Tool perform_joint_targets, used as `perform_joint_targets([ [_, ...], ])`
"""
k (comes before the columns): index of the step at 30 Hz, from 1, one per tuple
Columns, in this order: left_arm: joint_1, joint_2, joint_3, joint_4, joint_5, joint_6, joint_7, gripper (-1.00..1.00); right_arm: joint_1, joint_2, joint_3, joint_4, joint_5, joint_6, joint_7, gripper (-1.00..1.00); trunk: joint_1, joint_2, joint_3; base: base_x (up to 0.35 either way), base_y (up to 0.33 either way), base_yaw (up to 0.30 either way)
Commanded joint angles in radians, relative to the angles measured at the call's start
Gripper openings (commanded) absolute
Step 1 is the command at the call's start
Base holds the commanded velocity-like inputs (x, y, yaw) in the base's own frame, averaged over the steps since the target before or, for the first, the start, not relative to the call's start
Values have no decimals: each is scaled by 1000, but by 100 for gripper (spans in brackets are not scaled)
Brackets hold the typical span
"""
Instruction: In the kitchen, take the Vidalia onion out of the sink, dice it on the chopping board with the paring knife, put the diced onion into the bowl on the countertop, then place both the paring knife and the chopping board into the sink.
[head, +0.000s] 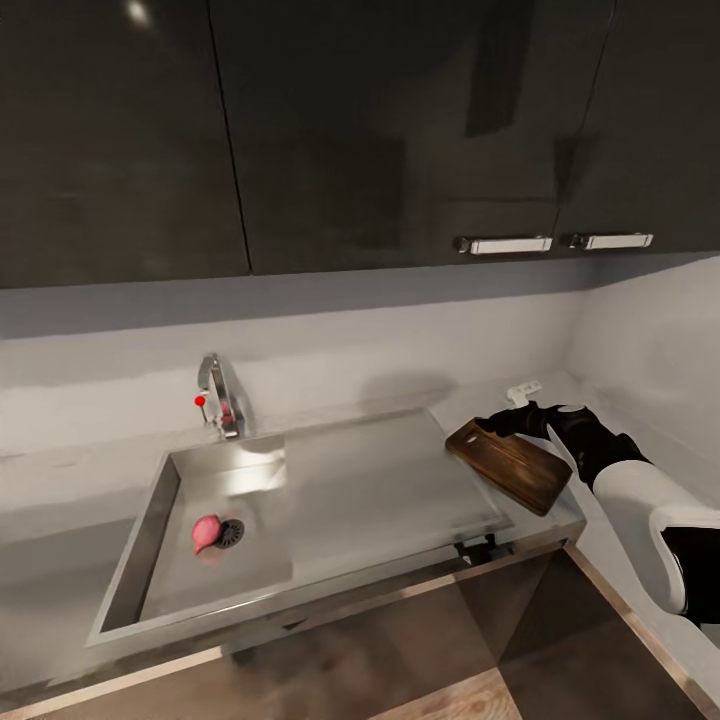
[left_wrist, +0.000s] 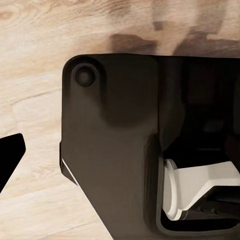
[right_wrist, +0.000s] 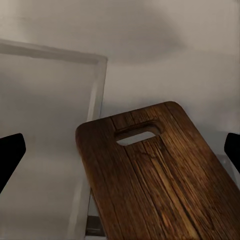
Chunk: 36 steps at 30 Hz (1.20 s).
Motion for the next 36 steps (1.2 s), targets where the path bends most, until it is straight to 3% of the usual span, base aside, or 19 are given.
perform_joint_targets([
  [1,0,0,1,-2,1,-1,-3,100,-1,-1,6,-2,2,5,3,100,1,-2,-2,0,0,5],
  [36,0,-5,1,11,1,0,-3,100,-1,-1,5,-2,2,5,2,100,1,-2,-3,36,-24,0],
])
